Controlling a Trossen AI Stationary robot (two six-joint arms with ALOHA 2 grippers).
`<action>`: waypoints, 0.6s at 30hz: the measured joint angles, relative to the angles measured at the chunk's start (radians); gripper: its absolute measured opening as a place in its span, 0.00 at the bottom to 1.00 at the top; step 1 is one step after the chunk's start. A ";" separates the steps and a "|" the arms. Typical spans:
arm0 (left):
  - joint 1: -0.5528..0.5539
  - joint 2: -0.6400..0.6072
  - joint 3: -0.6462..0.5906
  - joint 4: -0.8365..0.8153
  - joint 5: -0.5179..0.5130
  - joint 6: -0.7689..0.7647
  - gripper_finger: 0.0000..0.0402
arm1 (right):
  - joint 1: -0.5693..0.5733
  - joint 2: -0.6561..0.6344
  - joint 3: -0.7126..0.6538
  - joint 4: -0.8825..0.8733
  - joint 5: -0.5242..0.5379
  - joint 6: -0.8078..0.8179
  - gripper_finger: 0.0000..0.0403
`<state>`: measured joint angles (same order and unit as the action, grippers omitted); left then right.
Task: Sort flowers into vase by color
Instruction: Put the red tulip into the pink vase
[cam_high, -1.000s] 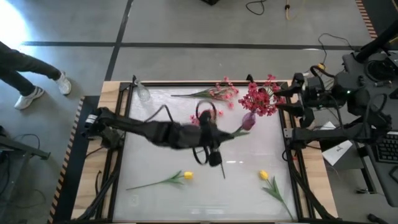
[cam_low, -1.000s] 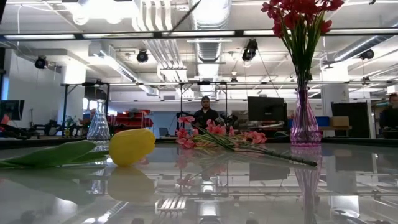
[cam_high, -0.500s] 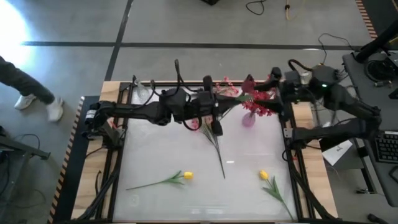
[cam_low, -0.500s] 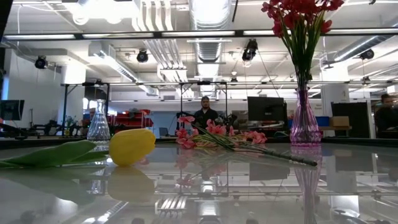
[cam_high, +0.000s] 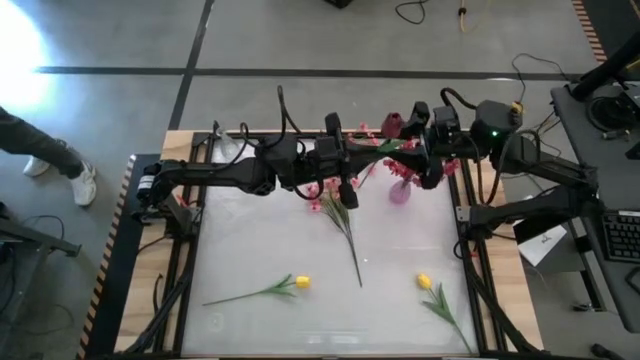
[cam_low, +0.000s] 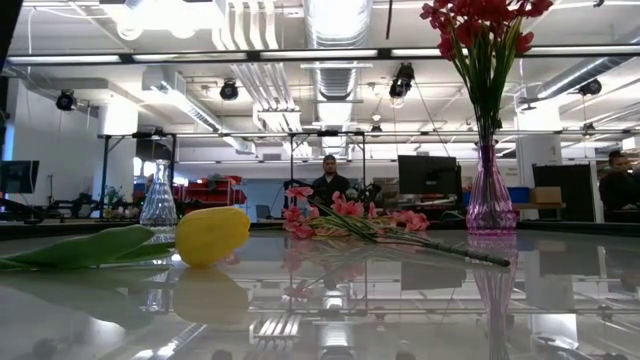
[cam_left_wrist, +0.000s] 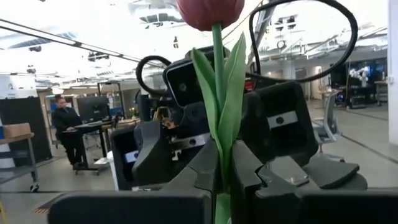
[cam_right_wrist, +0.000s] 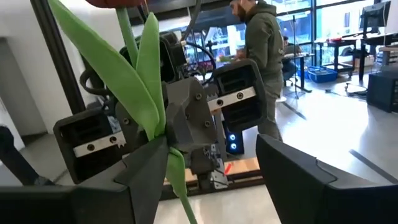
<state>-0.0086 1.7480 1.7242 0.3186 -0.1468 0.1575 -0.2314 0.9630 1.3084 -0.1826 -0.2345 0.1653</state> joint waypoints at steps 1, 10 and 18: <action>0.000 -0.002 -0.001 -0.004 0.000 0.004 0.00 | 0.000 -0.005 0.003 -0.004 0.001 -0.003 0.57; 0.012 -0.006 -0.001 -0.006 -0.001 0.008 0.00 | 0.000 -0.040 0.015 0.005 0.001 -0.004 0.64; 0.025 0.014 -0.002 -0.020 -0.002 -0.017 0.00 | 0.000 0.019 0.014 0.030 0.001 0.018 0.63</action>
<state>0.0166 1.7623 1.7222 0.2981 -0.1488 0.1402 -0.2314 0.9816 1.3229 -0.1524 -0.2340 0.1832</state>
